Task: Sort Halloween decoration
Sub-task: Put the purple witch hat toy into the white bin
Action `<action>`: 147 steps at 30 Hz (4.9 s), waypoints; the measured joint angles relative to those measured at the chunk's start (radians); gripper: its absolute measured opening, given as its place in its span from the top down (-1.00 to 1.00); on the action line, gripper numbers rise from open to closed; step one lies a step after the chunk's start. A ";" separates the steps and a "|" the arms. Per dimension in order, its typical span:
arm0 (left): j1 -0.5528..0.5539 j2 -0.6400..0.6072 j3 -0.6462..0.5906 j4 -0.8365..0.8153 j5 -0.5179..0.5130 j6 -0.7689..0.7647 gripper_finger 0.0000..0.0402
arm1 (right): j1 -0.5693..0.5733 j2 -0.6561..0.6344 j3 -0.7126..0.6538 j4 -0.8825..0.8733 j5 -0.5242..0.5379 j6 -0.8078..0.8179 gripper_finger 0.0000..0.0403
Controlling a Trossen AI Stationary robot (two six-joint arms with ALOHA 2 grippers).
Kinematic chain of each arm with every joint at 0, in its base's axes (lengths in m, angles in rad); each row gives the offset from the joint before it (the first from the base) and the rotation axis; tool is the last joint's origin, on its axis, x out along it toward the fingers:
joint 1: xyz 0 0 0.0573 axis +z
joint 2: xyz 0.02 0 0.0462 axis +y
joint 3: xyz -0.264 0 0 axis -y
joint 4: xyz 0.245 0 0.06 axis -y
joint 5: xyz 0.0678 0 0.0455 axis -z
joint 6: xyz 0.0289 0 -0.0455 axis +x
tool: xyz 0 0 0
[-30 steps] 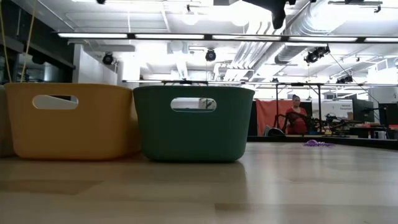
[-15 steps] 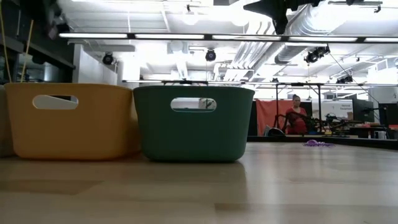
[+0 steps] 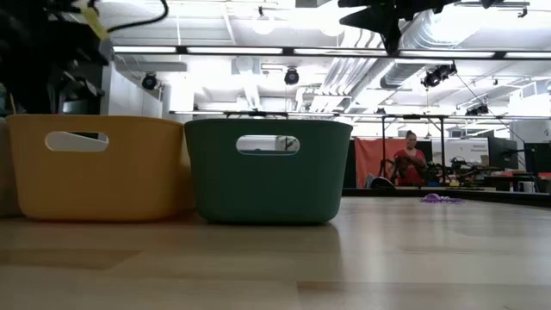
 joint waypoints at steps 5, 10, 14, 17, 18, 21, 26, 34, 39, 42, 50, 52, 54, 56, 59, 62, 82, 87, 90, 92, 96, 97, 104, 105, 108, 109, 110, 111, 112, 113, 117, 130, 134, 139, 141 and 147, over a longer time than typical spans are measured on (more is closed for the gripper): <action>0.000 0.123 -0.002 0.026 -0.012 -0.003 1.00 | 0.000 0.000 0.000 -0.013 0.000 0.000 0.34; 0.000 0.231 -0.002 0.026 -0.016 -0.003 1.00 | 0.000 0.000 0.000 -0.035 0.000 0.000 0.34; 0.000 0.283 -0.002 0.054 -0.019 0.005 1.00 | 0.000 0.000 0.000 -0.056 0.000 0.000 0.34; 0.000 0.302 -0.002 0.092 -0.040 0.023 1.00 | 0.000 0.000 0.000 -0.063 0.000 0.000 0.34; 0.000 0.307 -0.002 0.101 -0.050 0.024 1.00 | 0.000 0.000 0.000 -0.064 0.000 0.000 0.34; 0.001 0.319 -0.002 0.104 -0.076 0.023 1.00 | 0.000 0.000 0.000 -0.069 0.000 0.000 0.34; 0.001 0.321 -0.002 0.101 -0.076 0.023 1.00 | 0.000 0.000 0.000 -0.073 0.000 0.000 0.34; 0.001 0.321 -0.002 0.098 -0.036 0.021 0.86 | 0.000 0.000 0.000 -0.079 0.000 0.000 0.34; 0.001 0.321 -0.002 0.096 0.007 0.010 0.62 | 0.000 0.000 0.000 -0.079 0.000 -0.007 0.34; 0.001 0.316 0.017 0.054 0.008 -0.011 0.46 | 0.000 0.000 0.000 -0.077 0.000 -0.007 0.34; 0.050 0.234 0.279 -0.107 -0.093 0.071 0.21 | 0.000 0.000 0.015 -0.077 0.000 -0.026 0.34; 0.072 0.201 0.355 -0.086 -0.188 0.091 0.20 | 0.000 0.000 0.021 -0.080 0.000 -0.026 0.34; 0.104 0.170 0.413 -0.013 -0.291 0.103 0.20 | 0.000 0.000 0.030 -0.077 0.002 -0.028 0.34; 0.150 0.135 0.441 0.107 -0.355 0.127 0.21 | 0.000 0.000 0.040 -0.084 0.022 -0.034 0.34; 0.238 0.088 0.424 0.332 -0.333 0.196 0.21 | -0.011 0.000 0.073 -0.109 0.084 -0.028 0.34; 0.324 0.059 0.362 0.539 -0.285 0.287 0.21 | -0.047 0.000 0.116 -0.186 0.127 -0.016 0.34; 0.534 0.032 0.082 1.150 -0.248 0.338 0.21 | -0.602 0.006 -0.104 -0.706 0.193 0.808 0.34; 0.539 0.001 0.082 1.183 -0.235 0.326 0.21 | -0.694 0.096 -0.116 -0.716 0.172 0.814 0.34; 0.538 -0.010 0.082 1.179 -0.224 0.319 0.21 | -0.728 0.170 -0.106 -0.705 0.172 0.810 0.34; 0.538 -0.015 0.082 1.180 -0.197 0.327 0.21 | -0.743 0.221 -0.105 -0.700 0.173 0.817 0.34; 0.537 -0.016 0.082 1.174 -0.158 0.352 0.21 | -0.753 0.299 -0.106 -0.687 0.144 0.841 0.34; 0.537 -0.016 0.082 1.175 -0.158 0.353 0.21 | -0.753 0.312 -0.106 -0.672 0.140 0.840 0.34; 0.538 -0.016 0.082 1.174 -0.158 0.356 0.21 | -0.753 0.377 -0.106 -0.603 0.137 0.895 0.34; 0.538 -0.016 0.082 1.175 -0.160 0.356 0.21 | -0.753 0.389 -0.106 -0.600 0.135 0.900 0.34; 0.538 -0.016 0.082 1.180 -0.162 0.356 0.21 | -0.752 0.430 -0.106 -0.597 0.122 0.935 0.34; 0.538 -0.016 0.082 1.180 -0.162 0.356 0.21 | -0.752 0.439 -0.106 -0.595 0.122 0.945 0.34; 0.538 -0.016 0.082 1.180 -0.162 0.356 0.21 | -0.752 0.447 -0.106 -0.591 0.122 0.946 0.34; 0.537 -0.016 0.082 1.180 -0.162 0.356 0.21 | -0.752 0.452 -0.106 -0.588 0.122 0.946 0.34; 0.537 -0.016 0.082 1.180 -0.162 0.356 0.21 | -0.752 0.452 -0.106 -0.586 0.124 0.946 0.34; 0.537 -0.016 0.082 1.180 -0.163 0.356 0.21 | -0.752 0.452 -0.106 -0.585 0.128 0.946 0.34; 0.537 -0.016 0.082 1.179 -0.165 0.356 0.21 | -0.752 0.452 -0.106 -0.583 0.133 0.943 0.36; 0.537 -0.016 0.082 1.179 -0.166 0.332 0.21 | -0.752 0.452 -0.106 -0.576 0.154 0.879 0.92; 0.537 -0.016 0.082 1.179 -0.166 0.327 0.21 | -0.752 0.452 -0.106 -0.577 0.167 0.839 0.99; 0.537 -0.016 0.082 1.178 -0.164 0.303 0.21 | -0.734 0.442 -0.106 -0.576 0.187 0.772 1.00; 0.537 -0.016 0.082 1.174 -0.158 0.306 0.21 | -0.711 0.412 -0.106 -0.576 0.213 0.726 1.00; 0.537 -0.016 0.082 1.175 -0.156 0.319 0.21 | -0.624 0.191 -0.107 -0.411 0.210 0.488 1.00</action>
